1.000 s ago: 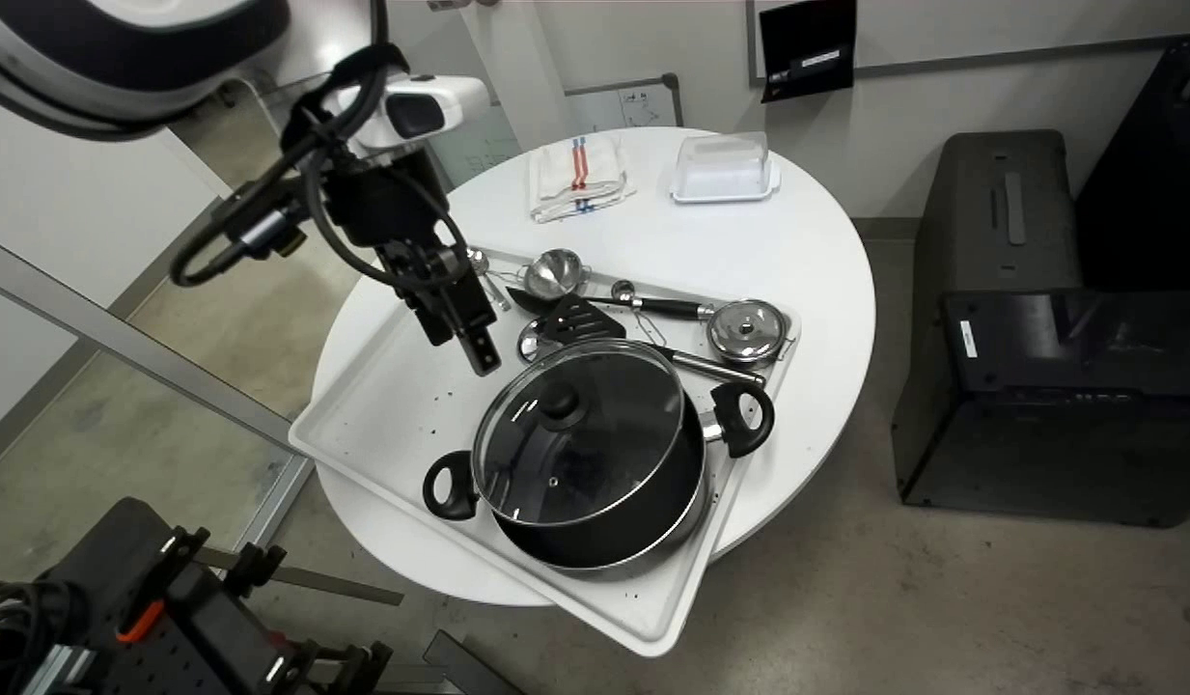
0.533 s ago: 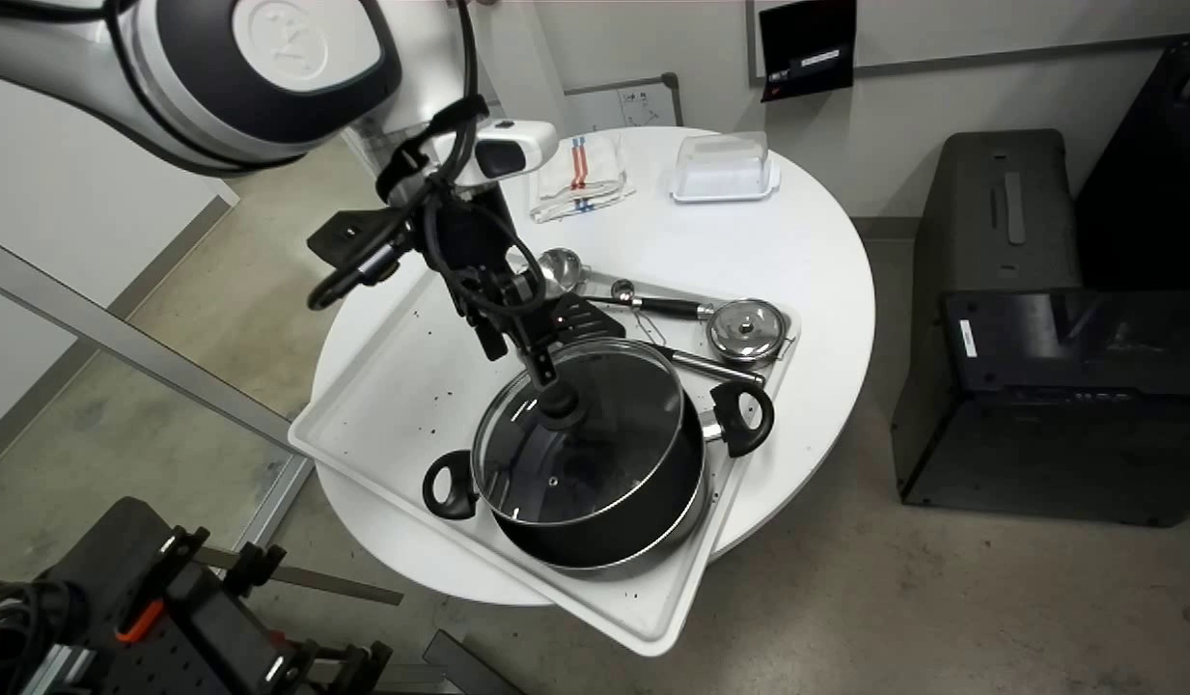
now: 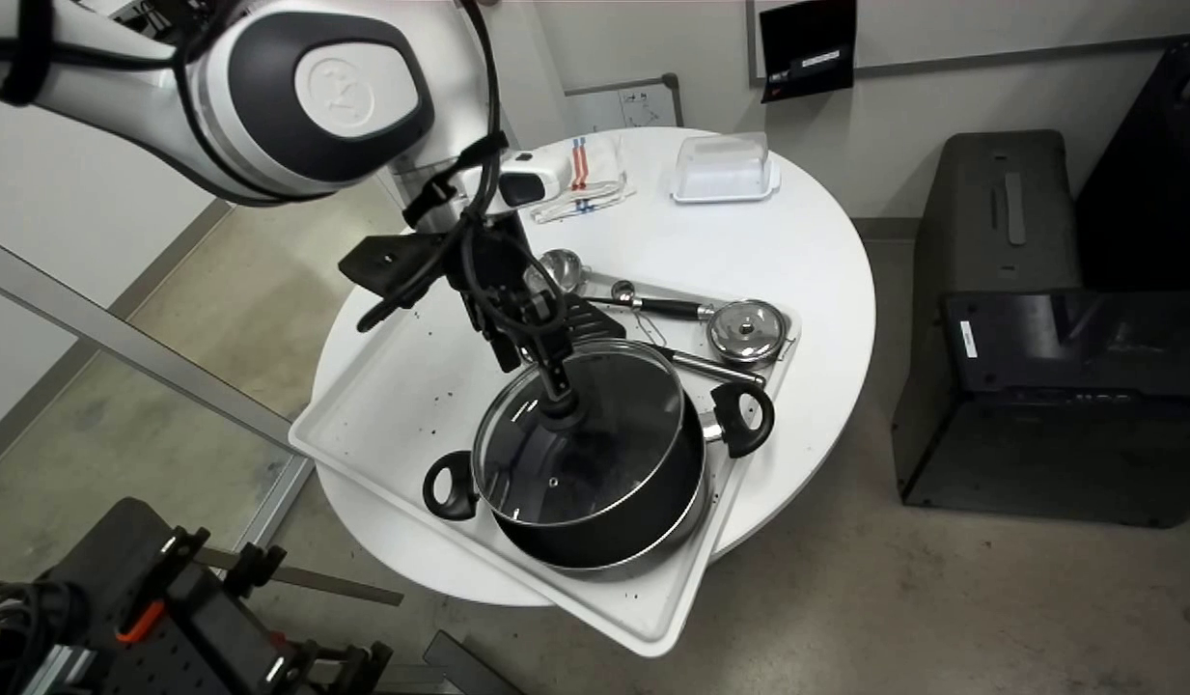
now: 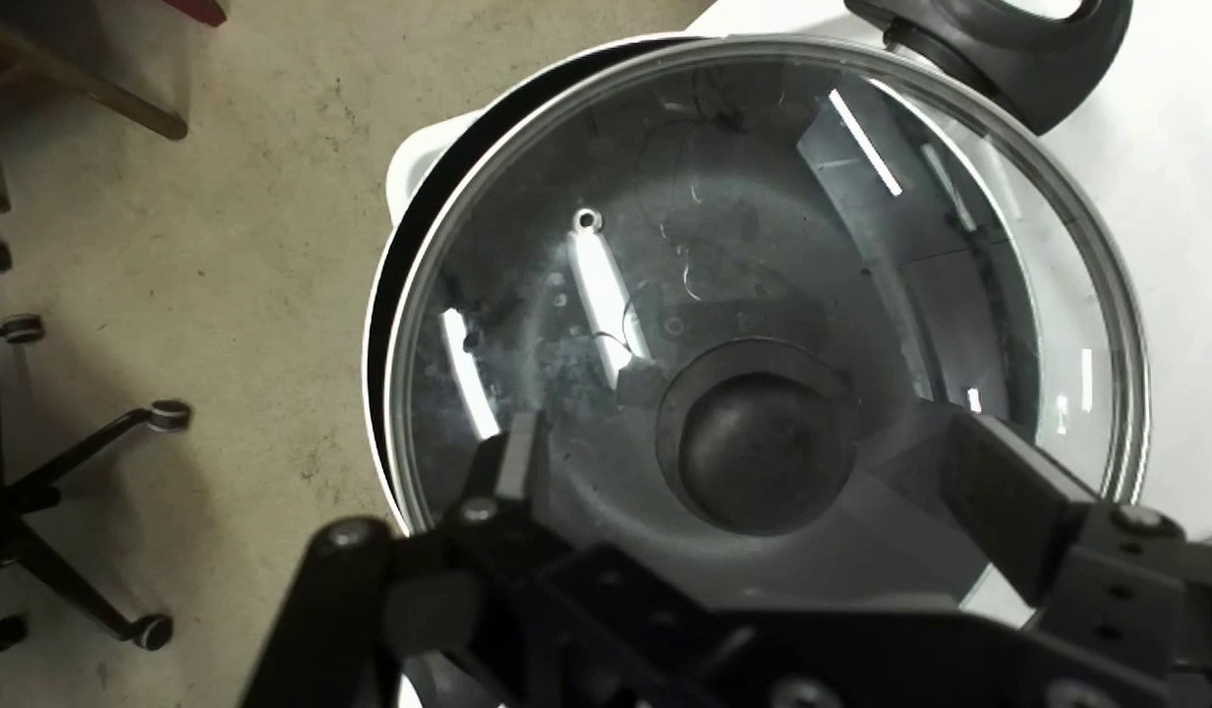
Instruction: Remove the lid from the black pot
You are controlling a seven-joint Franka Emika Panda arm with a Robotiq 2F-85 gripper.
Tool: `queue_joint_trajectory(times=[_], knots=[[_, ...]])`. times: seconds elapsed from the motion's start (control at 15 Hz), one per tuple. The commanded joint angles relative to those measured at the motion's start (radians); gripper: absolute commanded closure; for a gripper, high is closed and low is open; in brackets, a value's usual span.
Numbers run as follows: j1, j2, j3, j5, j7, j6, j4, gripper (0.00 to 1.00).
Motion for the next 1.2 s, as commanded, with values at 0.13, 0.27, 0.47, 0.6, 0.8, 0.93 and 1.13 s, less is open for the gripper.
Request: queue_joint_trajectory(times=[0.13,0.27,0.47,0.6,0.8,0.93,1.13], knots=[[0.009,0.039,-0.013,0.016,-0.016,0.031,0.02,0.0],[0.01,0.051,-0.014,0.016,-0.016,0.033,0.022,0.0],[0.008,0.07,-0.013,0.02,-0.018,0.037,0.032,0.0],[0.01,0.085,-0.014,0.021,-0.016,0.044,0.04,0.0],[0.008,0.099,-0.011,0.028,-0.02,0.075,0.046,0.0],[0.007,0.107,-0.01,0.035,-0.022,0.093,0.047,0.0],[0.007,0.109,-0.01,0.042,-0.028,0.114,0.04,0.03]])
